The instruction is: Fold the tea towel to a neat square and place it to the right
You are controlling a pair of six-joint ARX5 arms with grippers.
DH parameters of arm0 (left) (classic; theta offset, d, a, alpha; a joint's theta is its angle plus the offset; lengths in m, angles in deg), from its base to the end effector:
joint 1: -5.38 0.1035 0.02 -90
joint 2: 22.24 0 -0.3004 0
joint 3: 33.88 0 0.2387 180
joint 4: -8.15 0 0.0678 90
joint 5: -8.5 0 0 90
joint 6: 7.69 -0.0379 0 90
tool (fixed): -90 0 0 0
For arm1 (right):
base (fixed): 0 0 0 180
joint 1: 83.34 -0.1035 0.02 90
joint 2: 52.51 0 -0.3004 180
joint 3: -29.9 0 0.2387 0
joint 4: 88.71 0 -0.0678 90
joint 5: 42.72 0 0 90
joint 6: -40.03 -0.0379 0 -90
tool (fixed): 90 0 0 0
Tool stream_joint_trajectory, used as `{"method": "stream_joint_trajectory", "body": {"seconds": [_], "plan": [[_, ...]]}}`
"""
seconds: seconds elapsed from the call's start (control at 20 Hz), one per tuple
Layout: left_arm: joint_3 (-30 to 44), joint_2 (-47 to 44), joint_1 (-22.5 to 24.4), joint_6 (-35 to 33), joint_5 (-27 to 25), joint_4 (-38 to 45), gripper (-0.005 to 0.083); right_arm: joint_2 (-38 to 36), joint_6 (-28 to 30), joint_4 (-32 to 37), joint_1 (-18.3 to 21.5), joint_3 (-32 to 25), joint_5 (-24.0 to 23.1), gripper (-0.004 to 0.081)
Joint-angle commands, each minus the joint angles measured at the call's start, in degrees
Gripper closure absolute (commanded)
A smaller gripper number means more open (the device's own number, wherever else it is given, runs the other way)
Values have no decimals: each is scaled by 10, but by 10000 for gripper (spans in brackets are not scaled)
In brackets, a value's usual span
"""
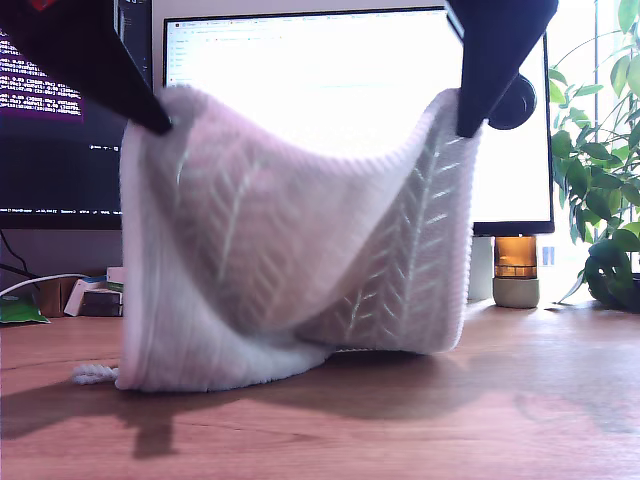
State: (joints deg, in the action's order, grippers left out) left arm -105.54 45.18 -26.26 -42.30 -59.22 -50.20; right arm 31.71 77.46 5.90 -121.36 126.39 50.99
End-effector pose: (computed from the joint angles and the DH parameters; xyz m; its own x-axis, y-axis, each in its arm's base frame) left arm 0.1653 -0.1187 0.3152 0.2629 -0.6073 -0.7497 0.9470 0.3110 0.0802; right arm 0.1983 0.1582 0.3520 0.1884 0.2294 -0.9549 -0.9580 0.2569 -0.1273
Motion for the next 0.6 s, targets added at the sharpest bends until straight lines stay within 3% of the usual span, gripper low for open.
{"method": "stream_joint_trajectory", "body": {"seconds": [0.0, 0.55], "plan": [[5, 6, -13, 8, 2, -17, 797, 13, -19, -17, -7, -11, 12, 781], [99, 8, -69, 12, -48, -14, 797, 40, -26, 13, -17, -110, 38, 782]]}}
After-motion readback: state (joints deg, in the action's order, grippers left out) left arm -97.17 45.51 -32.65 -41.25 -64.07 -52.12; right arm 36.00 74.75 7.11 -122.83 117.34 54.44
